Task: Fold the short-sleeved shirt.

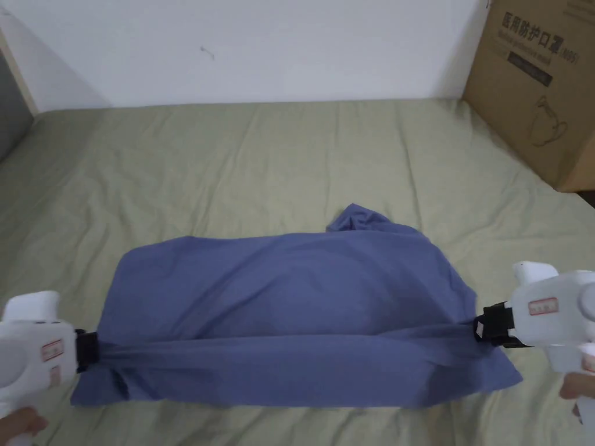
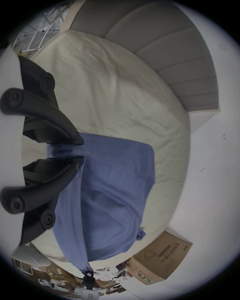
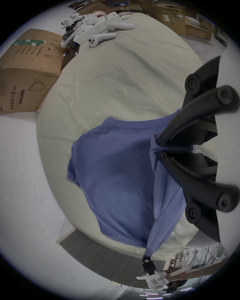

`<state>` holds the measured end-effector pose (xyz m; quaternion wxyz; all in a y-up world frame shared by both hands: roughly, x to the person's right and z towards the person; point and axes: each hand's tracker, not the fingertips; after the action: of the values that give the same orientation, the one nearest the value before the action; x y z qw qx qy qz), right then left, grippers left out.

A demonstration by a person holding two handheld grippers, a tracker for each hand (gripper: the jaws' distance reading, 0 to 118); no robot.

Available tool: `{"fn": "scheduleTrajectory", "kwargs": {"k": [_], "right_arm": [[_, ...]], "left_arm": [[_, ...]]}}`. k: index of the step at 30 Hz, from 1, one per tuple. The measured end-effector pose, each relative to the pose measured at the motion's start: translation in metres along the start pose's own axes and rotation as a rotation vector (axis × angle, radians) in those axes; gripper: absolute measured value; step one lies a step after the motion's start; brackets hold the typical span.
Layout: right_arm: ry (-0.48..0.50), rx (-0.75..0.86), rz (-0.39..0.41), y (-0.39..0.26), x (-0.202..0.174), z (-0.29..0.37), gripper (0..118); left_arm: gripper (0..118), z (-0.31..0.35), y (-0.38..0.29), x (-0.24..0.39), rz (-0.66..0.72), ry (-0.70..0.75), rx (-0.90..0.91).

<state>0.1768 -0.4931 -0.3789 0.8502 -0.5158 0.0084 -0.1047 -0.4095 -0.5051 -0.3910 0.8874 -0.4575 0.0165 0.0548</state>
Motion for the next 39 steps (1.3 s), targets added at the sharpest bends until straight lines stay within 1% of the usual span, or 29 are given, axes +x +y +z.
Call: {"fn": "scheduleTrajectory", "kwargs": {"k": [1,2,3,4,5,6,9,10,11,12,13,14,15,16,20,21,22,23,24,29,30,31,32,33,34,35,36,37,39], "right_arm": [[-0.023,-0.017,-0.029,0.005,0.002,-0.014,6],[-0.030,-0.033,-0.045,0.008,0.003,-0.024,6],[-0.060,-0.050,-0.018,0.009,0.002,-0.032,12],[-0.107,-0.054,0.003,0.009,-0.001,-0.035,40],[-0.139,-0.043,0.039,0.007,-0.002,-0.034,64],[-0.148,-0.026,0.056,0.004,-0.004,-0.026,72],[-0.079,0.022,0.061,-0.008,-0.005,0.006,72],[-0.072,0.055,0.059,-0.014,-0.006,0.019,72],[-0.065,0.091,0.050,-0.021,-0.007,0.031,72],[-0.041,0.118,0.034,-0.029,-0.008,0.044,71],[0.008,0.131,0.017,-0.037,-0.008,0.055,64],[0.042,0.136,-0.001,-0.045,-0.008,0.062,47],[0.068,0.147,-0.032,-0.055,-0.009,0.069,19],[0.084,0.153,-0.054,-0.066,-0.011,0.072,0],[0.096,0.133,-0.039,-0.100,-0.020,0.074,0],[0.084,0.125,-0.033,-0.105,-0.023,0.070,0],[0.080,0.103,-0.028,-0.109,-0.024,0.069,0],[0.082,0.099,-0.030,-0.113,-0.024,0.067,0],[0.080,0.095,-0.044,-0.117,-0.024,0.066,0],[0.095,0.074,-0.122,-0.120,-0.016,0.058,0],[0.087,0.074,-0.125,-0.120,-0.015,0.056,0],[0.075,0.071,-0.129,-0.119,-0.014,0.054,0],[0.070,0.069,-0.128,-0.117,-0.013,0.051,0],[0.066,0.070,-0.118,-0.115,-0.004,0.044,0],[0.045,0.075,-0.088,-0.111,-0.002,0.040,10],[0.004,0.077,-0.054,-0.108,-0.002,0.035,32],[-0.038,0.077,-0.030,-0.102,-0.001,0.027,55],[-0.056,0.062,-0.025,-0.096,0.001,0.017,76],[-0.042,0.035,-0.041,-0.082,0.010,-0.005,80]], "left_arm": [[21,-0.014,0.003,0.001,-0.004,0.015,-0.044],[37,-0.024,0.006,0.002,-0.002,0.021,-0.074],[57,-0.031,0.005,0.002,-0.001,0.051,-0.101],[77,-0.035,0.004,0.001,-0.003,0.060,-0.095],[86,-0.034,0.002,-0.002,0.000,0.058,-0.092],[92,-0.027,-0.001,-0.006,0.019,0.058,-0.080],[96,0.000,-0.015,-0.020,0.071,0.011,-0.039],[94,0.011,-0.021,-0.024,0.078,0.017,-0.035],[86,0.021,-0.029,-0.027,0.085,0.012,-0.021],[67,0.034,-0.039,-0.030,0.089,-0.009,0.018],[23,0.045,-0.049,-0.031,0.097,-0.014,0.046],[0,0.051,-0.057,-0.032,0.099,-0.011,0.039],[0,0.056,-0.067,-0.032,0.102,-0.005,0.030],[0,0.061,-0.075,-0.031,0.123,-0.014,0.034],[4,0.055,-0.092,-0.027,0.094,-0.060,0.025],[24,0.050,-0.089,-0.028,0.088,-0.056,0.029],[71,0.045,-0.085,-0.029,0.097,-0.057,0.035],[100,0.040,-0.079,-0.031,0.109,-0.062,0.034],[113,0.030,-0.073,-0.033,0.126,-0.073,0.025],[104,-0.028,-0.053,-0.034,0.119,-0.039,-0.060],[96,-0.042,-0.054,-0.032,0.099,-0.025,-0.102],[73,-0.055,-0.057,-0.029,0.074,-0.009,-0.142],[66,-0.059,-0.061,-0.023,0.043,0.081,-0.156],[66,-0.047,-0.061,-0.019,0.039,0.034,-0.086],[52,-0.039,-0.058,-0.017,0.006,0.051,-0.080],[24,-0.034,-0.056,-0.015,-0.015,0.060,-0.059],[7,-0.033,-0.056,-0.013,-0.008,0.083,-0.042],[7,-0.032,-0.052,-0.016,0.014,0.065,-0.060],[7,-0.031,-0.051,-0.021,0.053,0.037,-0.071]]}}
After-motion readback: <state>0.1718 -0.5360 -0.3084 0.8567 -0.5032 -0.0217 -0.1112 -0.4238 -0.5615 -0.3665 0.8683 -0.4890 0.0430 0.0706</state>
